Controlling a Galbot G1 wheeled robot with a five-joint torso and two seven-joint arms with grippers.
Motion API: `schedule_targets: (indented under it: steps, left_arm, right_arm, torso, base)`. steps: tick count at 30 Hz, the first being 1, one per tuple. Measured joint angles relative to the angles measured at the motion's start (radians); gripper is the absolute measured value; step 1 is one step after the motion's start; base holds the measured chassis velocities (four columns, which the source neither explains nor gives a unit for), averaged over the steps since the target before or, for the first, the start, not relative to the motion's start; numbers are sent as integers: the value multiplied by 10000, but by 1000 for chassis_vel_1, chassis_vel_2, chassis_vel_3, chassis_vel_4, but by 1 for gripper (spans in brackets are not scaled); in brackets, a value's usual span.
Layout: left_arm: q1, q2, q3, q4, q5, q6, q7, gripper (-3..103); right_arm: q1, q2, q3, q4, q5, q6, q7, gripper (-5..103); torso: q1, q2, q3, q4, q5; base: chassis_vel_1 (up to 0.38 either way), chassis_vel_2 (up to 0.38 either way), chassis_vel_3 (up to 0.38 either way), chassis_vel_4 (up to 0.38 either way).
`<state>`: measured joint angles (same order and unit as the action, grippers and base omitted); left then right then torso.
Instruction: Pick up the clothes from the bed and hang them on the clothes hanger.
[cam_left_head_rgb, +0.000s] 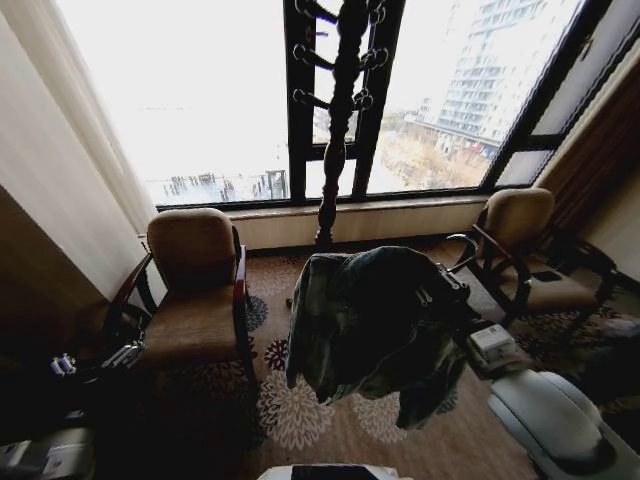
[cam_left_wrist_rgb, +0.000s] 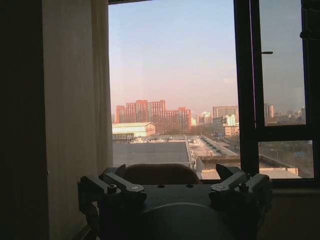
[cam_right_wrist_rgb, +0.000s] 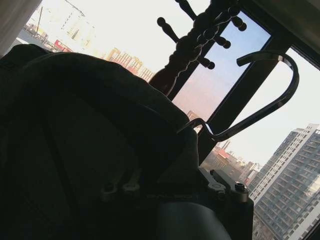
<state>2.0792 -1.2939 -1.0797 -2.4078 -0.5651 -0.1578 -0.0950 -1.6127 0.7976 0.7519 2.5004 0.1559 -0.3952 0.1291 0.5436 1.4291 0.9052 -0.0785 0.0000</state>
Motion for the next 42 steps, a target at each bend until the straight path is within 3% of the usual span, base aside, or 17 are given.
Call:
schedule_targets:
  steps: [42]
  left_arm:
    - [1,0,0,0,0,0,0,100]
  right_arm:
    - [-696,150,501,-3,-8,88,-296,33]
  torso:
    - [2,-3,1,0,0]
  base:
    - [-121,125,120,-126]
